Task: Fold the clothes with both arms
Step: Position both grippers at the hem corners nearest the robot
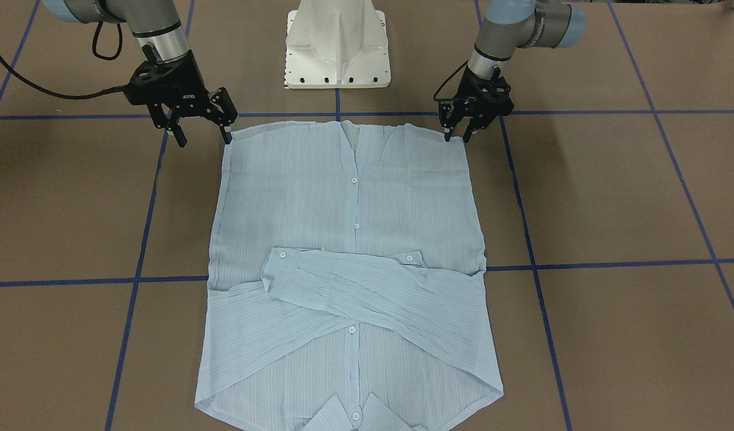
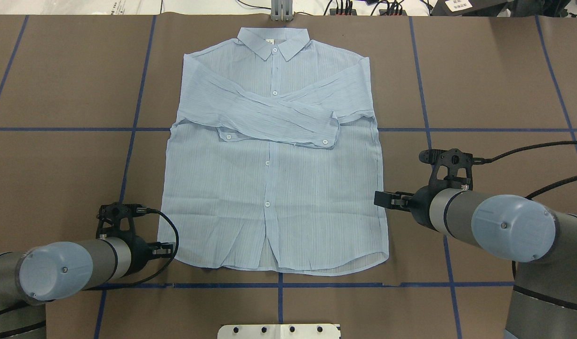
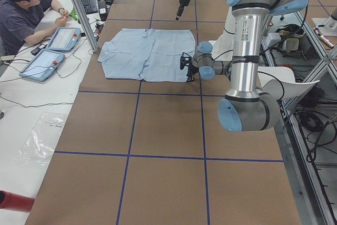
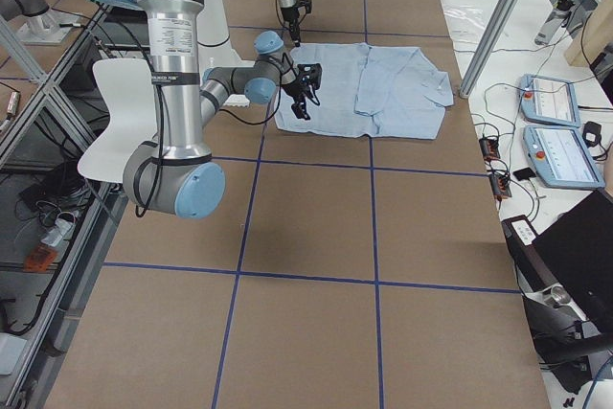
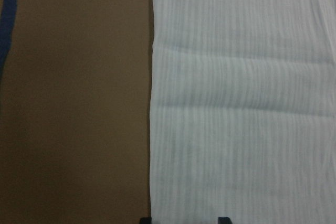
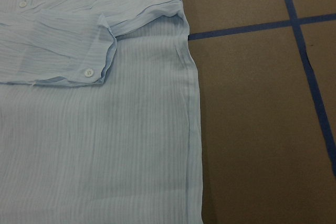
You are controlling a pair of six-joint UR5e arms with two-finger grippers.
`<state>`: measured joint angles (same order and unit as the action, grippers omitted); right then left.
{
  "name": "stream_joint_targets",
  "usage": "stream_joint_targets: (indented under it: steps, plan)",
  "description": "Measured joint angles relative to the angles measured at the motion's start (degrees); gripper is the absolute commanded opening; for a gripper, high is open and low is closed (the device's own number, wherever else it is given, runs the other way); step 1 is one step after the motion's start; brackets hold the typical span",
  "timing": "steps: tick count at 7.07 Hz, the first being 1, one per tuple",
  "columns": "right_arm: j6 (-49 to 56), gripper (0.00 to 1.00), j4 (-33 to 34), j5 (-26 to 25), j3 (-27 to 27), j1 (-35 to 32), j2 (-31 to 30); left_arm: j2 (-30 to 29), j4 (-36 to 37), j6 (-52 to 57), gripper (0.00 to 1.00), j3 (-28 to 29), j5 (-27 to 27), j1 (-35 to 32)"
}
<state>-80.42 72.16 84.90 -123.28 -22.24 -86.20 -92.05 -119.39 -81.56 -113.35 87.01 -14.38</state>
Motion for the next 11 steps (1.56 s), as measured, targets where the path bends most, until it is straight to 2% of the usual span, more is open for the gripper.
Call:
stream_joint_targets:
  steps: [4,5,7,11]
  plan:
    - [0.00,1.00,0.00,0.00,0.06,0.03,-0.02,-0.02,0.21,0.00,0.42,0.23,0.00,0.19]
    - [0.00,1.00,0.00,0.00,0.06,0.05,-0.02,-0.14,0.47,0.00,0.30,0.26,0.00,0.21]
    - [0.00,1.00,0.00,-0.05,0.06,0.03,-0.04,-0.29,0.80,0.00,0.00,0.20,-0.02,0.22]
    - [-0.07,1.00,-0.53,0.00,0.02,0.28,-0.90,-0.51,0.81,-0.05,0.00,-0.38,-0.14,0.15]
